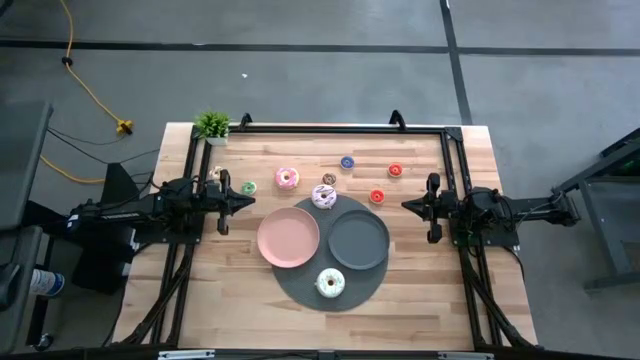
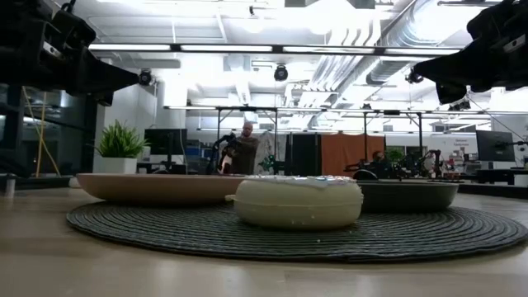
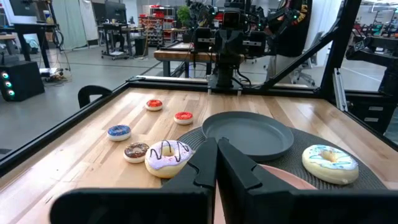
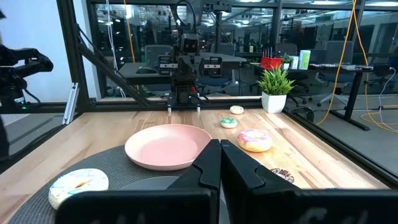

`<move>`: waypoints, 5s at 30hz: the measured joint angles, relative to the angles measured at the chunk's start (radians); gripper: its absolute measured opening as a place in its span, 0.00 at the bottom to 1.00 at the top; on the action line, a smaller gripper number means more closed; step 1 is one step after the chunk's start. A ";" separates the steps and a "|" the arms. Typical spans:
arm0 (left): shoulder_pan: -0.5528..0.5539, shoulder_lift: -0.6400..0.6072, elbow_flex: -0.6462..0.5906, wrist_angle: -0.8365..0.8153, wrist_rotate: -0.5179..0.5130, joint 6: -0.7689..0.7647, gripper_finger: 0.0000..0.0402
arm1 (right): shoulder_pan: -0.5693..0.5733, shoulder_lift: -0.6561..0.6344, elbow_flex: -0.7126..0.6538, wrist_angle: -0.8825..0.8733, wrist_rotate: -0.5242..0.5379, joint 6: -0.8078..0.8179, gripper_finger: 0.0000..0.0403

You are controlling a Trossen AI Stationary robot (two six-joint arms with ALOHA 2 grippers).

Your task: Pick & Place donuts

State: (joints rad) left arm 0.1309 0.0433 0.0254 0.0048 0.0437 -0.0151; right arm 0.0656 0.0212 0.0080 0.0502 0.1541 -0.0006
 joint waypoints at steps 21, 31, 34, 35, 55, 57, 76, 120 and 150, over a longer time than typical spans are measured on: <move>0.000 0.000 0.000 0.000 0.000 0.000 0.01 | 0.000 0.000 0.000 0.000 0.000 0.000 0.00; 0.000 0.000 0.000 0.003 0.000 -0.030 0.01 | 0.000 0.000 0.000 0.000 0.000 0.000 0.00; 0.000 0.000 0.000 0.005 0.000 -0.136 0.01 | 0.000 0.000 0.000 0.000 0.000 0.000 0.00; 0.000 0.000 0.000 0.005 0.000 -0.180 0.01 | 0.000 0.000 0.000 0.000 0.000 0.000 0.00; 0.000 0.000 0.000 0.029 -0.140 -0.671 0.01 | 0.000 0.000 0.000 0.000 0.000 0.000 0.00; 0.000 0.000 0.000 0.033 -0.187 -0.695 0.01 | 0.000 0.000 0.000 0.000 0.000 0.000 0.00; 0.000 0.000 0.004 0.298 -0.766 -0.955 0.01 | 0.000 0.000 0.000 0.000 0.000 0.000 0.00; 0.000 0.669 0.842 -0.678 -0.499 0.075 0.31 | 0.000 0.000 0.000 0.000 0.000 0.000 0.00; -0.452 1.274 0.882 -1.316 -0.638 -0.599 0.31 | 0.000 0.000 0.000 0.000 0.000 0.000 0.00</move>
State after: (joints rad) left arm -0.3212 1.3177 0.9075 -1.3111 -0.5941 -0.6143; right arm 0.0658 0.0212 0.0079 0.0505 0.1540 -0.0006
